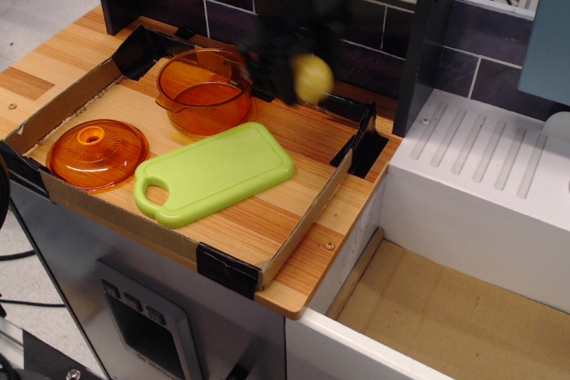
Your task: Put potato in pot
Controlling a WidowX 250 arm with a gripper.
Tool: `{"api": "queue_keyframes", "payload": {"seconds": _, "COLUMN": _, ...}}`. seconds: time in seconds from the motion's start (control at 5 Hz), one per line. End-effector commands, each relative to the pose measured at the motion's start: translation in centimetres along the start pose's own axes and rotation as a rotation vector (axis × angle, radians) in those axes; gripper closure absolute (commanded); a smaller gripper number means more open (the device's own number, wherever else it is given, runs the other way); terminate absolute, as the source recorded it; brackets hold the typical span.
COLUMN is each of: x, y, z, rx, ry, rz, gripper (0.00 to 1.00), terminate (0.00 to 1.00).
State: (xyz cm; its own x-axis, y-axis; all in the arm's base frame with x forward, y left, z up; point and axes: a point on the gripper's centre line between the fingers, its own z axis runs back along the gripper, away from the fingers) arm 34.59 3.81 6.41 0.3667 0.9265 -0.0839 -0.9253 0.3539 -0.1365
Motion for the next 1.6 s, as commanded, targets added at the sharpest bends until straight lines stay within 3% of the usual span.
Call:
{"api": "queue_keyframes", "payload": {"seconds": 0.0, "x": 5.8, "y": 0.2, "z": 3.4, "rx": -0.065, "ry": -0.123, "rz": 0.089, "gripper": 1.0, "terminate": 0.0}}
{"api": "queue_keyframes", "payload": {"seconds": 0.2, "x": 7.6, "y": 0.9, "z": 3.3, "rx": -0.048, "ry": -0.12, "rz": 0.108, "gripper": 1.0, "terminate": 0.0}}
{"api": "queue_keyframes", "payload": {"seconds": 0.6, "x": 8.2, "y": 1.8, "z": 1.2, "rx": 0.013, "ry": -0.153, "rz": 0.074, "gripper": 1.0, "terminate": 0.0}}
{"api": "queue_keyframes", "payload": {"seconds": 0.8, "x": 7.9, "y": 1.9, "z": 1.0, "rx": 0.028, "ry": -0.156, "rz": 0.056, "gripper": 0.0, "terminate": 0.0}}
{"api": "queue_keyframes", "payload": {"seconds": 1.2, "x": 7.2, "y": 1.6, "z": 3.1, "rx": -0.018, "ry": -0.161, "rz": 0.078, "gripper": 0.0, "terminate": 0.0}}
{"api": "queue_keyframes", "payload": {"seconds": 1.4, "x": 7.0, "y": 1.2, "z": 5.5, "rx": -0.043, "ry": -0.186, "rz": 0.115, "gripper": 0.0, "terminate": 0.0}}
